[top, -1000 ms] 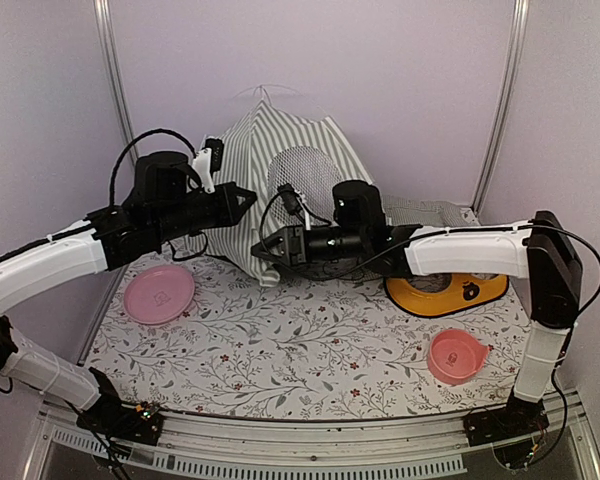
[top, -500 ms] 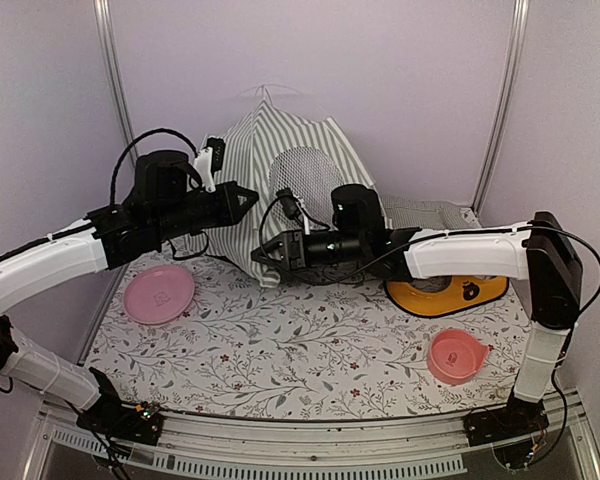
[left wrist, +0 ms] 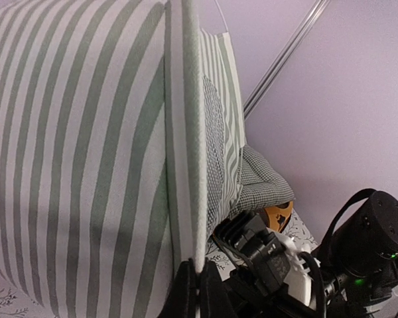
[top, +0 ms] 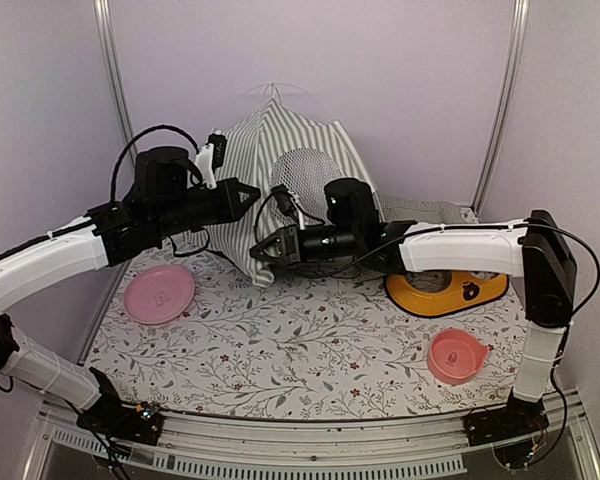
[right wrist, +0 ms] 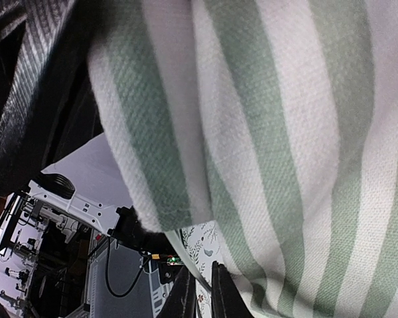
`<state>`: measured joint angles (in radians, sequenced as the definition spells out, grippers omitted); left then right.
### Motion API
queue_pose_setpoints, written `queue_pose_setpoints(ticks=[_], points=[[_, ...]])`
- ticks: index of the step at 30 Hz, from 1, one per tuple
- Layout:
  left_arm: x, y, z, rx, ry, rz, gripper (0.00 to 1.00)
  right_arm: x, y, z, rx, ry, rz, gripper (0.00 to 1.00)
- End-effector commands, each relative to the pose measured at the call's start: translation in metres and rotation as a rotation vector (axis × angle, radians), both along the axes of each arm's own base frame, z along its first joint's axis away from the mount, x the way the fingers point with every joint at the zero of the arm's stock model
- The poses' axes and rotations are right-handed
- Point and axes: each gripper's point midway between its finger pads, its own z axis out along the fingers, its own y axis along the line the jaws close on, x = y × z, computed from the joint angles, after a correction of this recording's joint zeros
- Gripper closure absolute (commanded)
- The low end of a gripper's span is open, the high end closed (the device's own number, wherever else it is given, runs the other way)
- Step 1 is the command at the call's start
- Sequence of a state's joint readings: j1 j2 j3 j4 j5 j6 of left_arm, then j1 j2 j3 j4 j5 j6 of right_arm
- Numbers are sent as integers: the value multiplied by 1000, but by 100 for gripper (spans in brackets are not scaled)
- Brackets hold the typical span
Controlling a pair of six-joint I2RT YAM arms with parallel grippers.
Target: Set up the pet tent
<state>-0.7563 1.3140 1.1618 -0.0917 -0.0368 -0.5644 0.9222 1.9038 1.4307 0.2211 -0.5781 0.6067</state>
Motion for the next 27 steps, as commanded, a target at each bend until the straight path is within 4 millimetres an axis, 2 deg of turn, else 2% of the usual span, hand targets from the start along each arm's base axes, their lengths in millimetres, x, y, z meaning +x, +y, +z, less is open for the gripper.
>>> queue_pose_setpoints(ticks=[1,5,10,17,23,27], points=[[-4,-7,9,-20,-4,-34,100,0,11,9,17,-24,19,89],[-4,-6,9,-17,-4,-39,100,3,14,9,8,-24,13,90],[-2,-2,7,-9,-5,-35,100,7,16,12,6,-29,0,100],[0,5,6,-5,-9,-43,100,11,17,20,21,-23,-19,100],[-8,18,9,20,-62,-38,62,17,17,30,69,-5,-36,100],[-25,37,12,1,-141,-26,47,22,17,39,99,-4,-56,100]])
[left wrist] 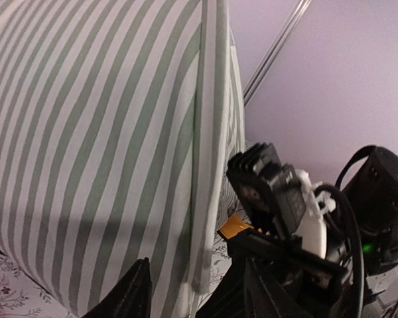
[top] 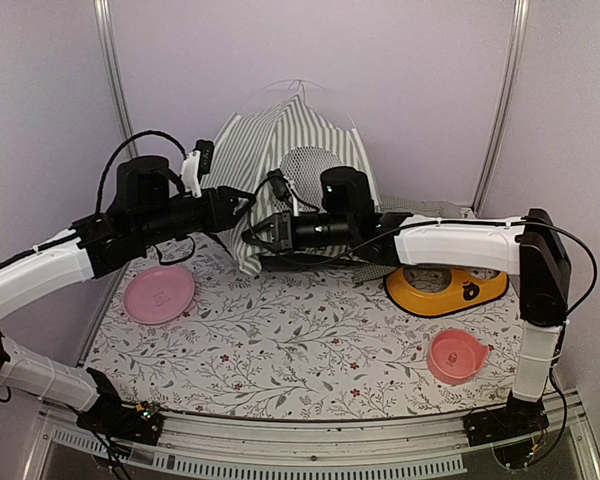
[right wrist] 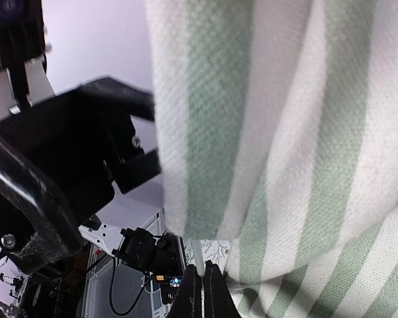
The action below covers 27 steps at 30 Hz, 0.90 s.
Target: Set up the pet tent
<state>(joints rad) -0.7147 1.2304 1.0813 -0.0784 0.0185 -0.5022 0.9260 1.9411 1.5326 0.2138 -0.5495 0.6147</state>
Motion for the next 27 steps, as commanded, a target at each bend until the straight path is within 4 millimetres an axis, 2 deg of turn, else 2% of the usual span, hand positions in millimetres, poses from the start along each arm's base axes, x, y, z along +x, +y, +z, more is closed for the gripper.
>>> queue_pose_setpoints(ticks=[1,3,6,9,10,13,21,27], points=[[-22,24,13,-35,-118,5,44,12,5,17,63,27,-31,100],[-32,36,11,-58,-154,24,40,13,7,23,78,28,-32,100],[-42,53,-4,-79,-187,62,39,17,10,29,97,32,-37,100],[-50,61,-26,-94,-214,73,43,19,13,35,117,40,-43,100],[-54,62,-40,-91,-221,67,44,21,13,37,123,41,-48,100],[-63,64,-53,-111,-282,67,44,25,14,41,141,52,-65,100],[-78,65,-63,-151,-466,103,48,30,15,49,162,61,-93,100],[-79,55,-62,-107,-586,123,51,31,14,50,164,66,-100,100]])
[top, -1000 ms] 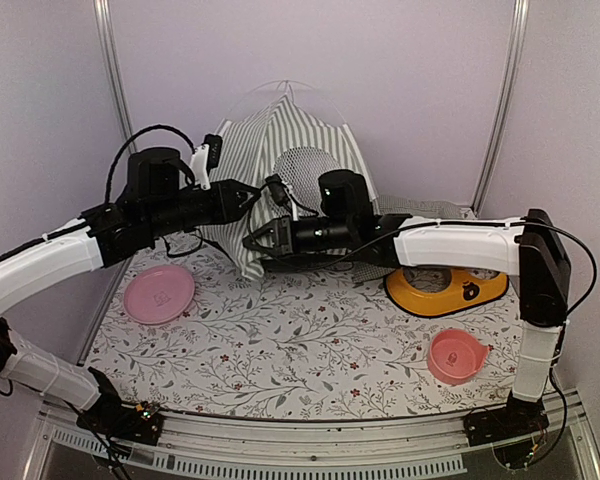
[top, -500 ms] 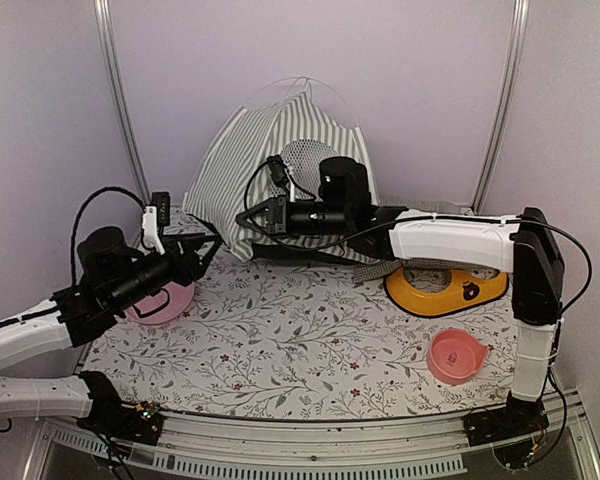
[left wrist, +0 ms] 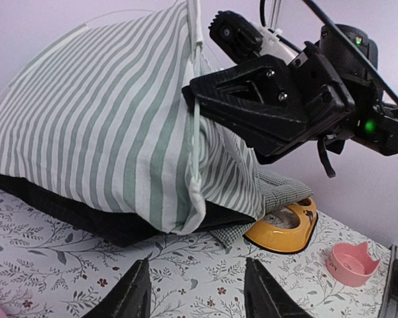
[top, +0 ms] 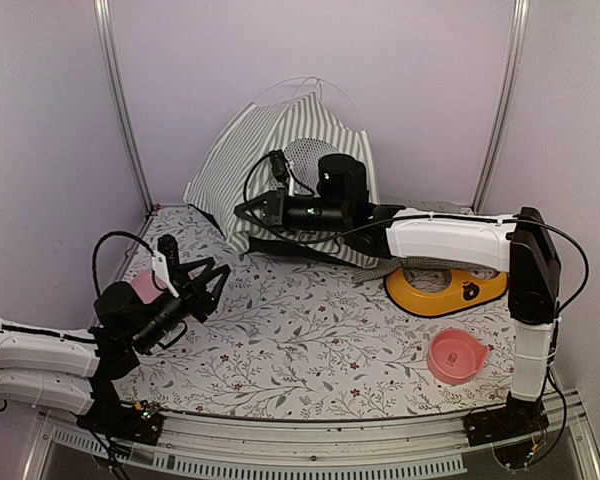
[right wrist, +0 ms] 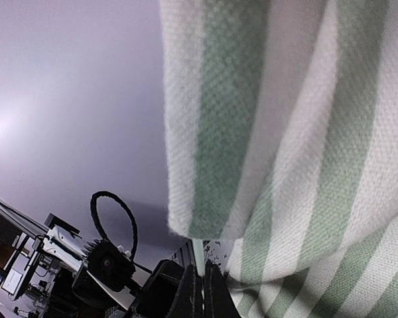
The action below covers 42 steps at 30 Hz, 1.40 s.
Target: Set up the pet tent
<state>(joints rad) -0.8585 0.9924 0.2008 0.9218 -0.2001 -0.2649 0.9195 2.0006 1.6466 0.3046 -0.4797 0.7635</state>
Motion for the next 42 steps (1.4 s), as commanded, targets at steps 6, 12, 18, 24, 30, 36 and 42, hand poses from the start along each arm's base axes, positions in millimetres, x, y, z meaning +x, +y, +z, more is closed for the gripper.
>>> queue_pose_setpoints(ticks=[6,12,18,24,30,36,42], points=[[7,-11,32,10,-228,83,51,3,0,11,32,13,-12,100],[16,-23,22,65,-240,104,52,2,-1,12,30,8,-14,100],[25,-32,17,80,-230,115,57,2,-3,12,27,4,-18,100],[30,-35,14,82,-221,126,63,1,-4,13,27,2,-18,100],[36,-35,9,91,-206,153,65,1,-5,13,28,2,-18,100],[40,-34,3,90,-192,173,66,0,-5,15,29,1,-17,100],[44,-32,3,82,-189,197,69,0,-5,14,26,3,-18,100]])
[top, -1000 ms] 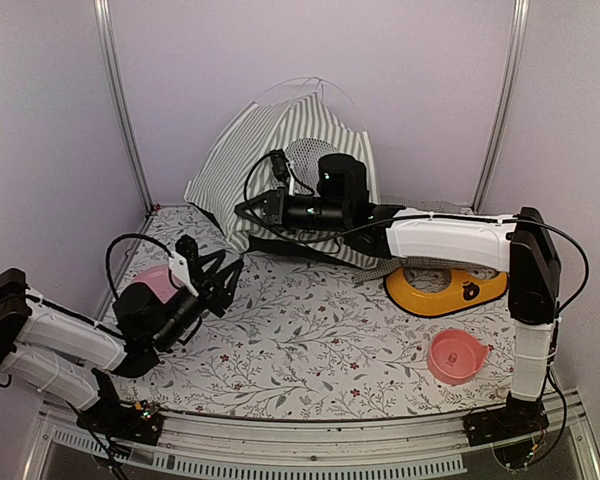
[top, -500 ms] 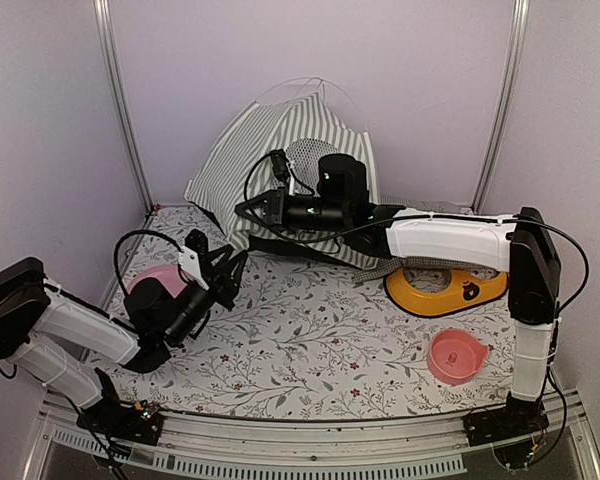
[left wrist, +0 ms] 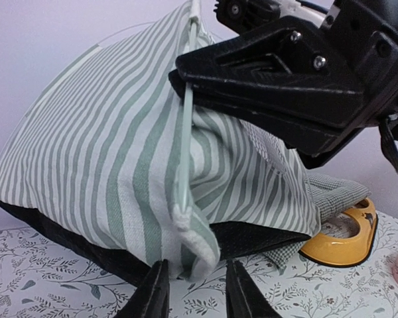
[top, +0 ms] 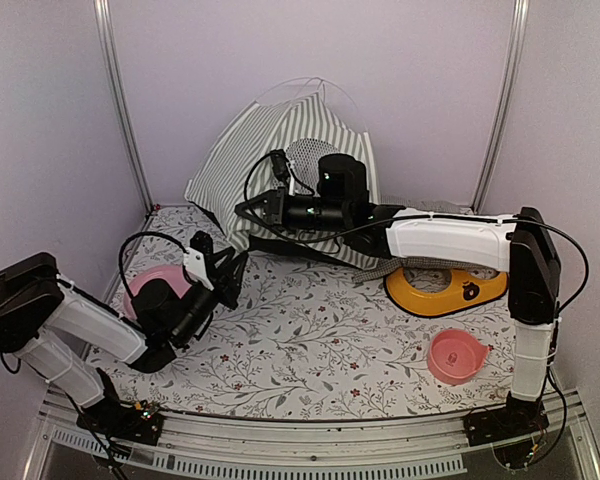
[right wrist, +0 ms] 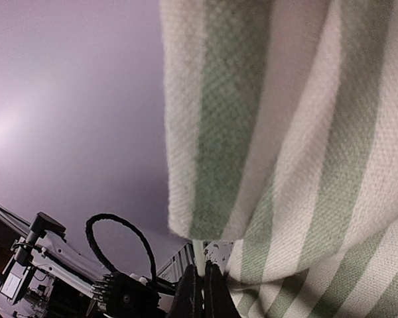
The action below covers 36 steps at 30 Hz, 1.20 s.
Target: Set up the pet tent
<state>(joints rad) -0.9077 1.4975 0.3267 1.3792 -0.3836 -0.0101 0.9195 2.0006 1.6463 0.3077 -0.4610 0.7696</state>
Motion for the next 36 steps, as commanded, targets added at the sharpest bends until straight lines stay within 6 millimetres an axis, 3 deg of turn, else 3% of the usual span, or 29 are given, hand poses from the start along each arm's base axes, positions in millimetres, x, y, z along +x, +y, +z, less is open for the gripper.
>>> queue_pose_setpoints(ticks=[1,9,17,26,36], points=[[2,0,14,-49,-31,21,70,-3,-5,13,21,0,2,100],[5,-4,16,-43,-39,11,76,-3,-5,13,19,0,-2,100],[5,-9,8,-17,-5,-9,100,1,-8,14,1,-21,-28,100],[1,-5,-6,58,73,-19,100,30,-35,-6,-91,-58,-149,100],[-11,-14,-26,180,137,-96,100,35,-35,-9,-109,-85,-164,100]])
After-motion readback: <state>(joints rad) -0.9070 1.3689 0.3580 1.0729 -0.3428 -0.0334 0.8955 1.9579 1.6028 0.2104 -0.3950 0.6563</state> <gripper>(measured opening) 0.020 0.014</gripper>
